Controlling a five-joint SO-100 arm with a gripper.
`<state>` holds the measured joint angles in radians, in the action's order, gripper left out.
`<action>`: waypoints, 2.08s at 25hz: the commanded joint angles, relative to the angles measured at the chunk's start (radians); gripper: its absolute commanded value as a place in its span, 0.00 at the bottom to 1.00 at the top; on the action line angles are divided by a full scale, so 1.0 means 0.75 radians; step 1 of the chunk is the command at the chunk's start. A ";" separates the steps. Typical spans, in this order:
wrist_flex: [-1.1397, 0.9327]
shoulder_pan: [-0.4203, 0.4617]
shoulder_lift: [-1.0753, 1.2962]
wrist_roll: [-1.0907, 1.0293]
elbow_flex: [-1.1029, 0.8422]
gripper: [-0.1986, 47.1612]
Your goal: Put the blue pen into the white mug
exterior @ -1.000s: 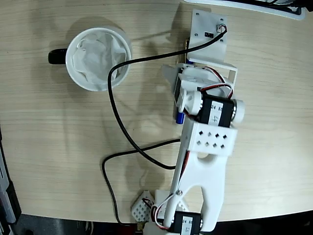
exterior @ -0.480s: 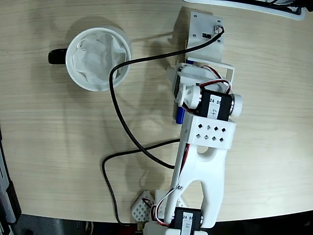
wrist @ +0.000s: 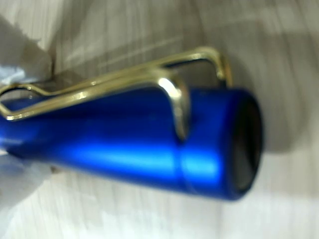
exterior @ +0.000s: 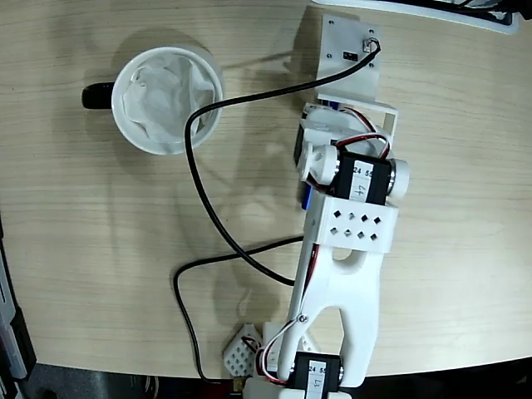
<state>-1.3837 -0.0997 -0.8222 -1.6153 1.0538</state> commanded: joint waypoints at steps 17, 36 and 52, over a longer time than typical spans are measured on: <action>-0.014 0.033 -0.153 0.047 -0.008 0.01; 0.286 0.055 -0.585 0.043 -0.008 0.01; 0.839 0.153 -1.080 0.041 0.376 0.01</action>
<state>-0.8237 -0.0107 -1.5094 -1.5861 1.2855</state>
